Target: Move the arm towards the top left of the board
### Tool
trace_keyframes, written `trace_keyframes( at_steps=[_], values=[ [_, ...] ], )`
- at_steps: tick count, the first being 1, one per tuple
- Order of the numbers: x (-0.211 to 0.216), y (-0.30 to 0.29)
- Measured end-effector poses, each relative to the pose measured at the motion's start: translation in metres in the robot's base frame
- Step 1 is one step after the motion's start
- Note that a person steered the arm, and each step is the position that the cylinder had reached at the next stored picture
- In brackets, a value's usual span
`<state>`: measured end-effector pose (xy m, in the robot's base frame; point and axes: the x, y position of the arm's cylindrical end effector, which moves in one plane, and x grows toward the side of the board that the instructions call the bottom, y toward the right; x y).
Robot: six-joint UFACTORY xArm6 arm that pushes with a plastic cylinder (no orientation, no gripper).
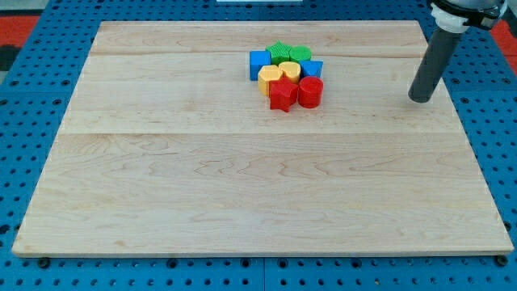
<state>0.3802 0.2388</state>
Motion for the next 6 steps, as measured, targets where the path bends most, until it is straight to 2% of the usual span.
trace_keyframes(
  at_steps=[5,6],
  values=[
    [0.0,-0.001],
    [-0.028,-0.001]
  ],
)
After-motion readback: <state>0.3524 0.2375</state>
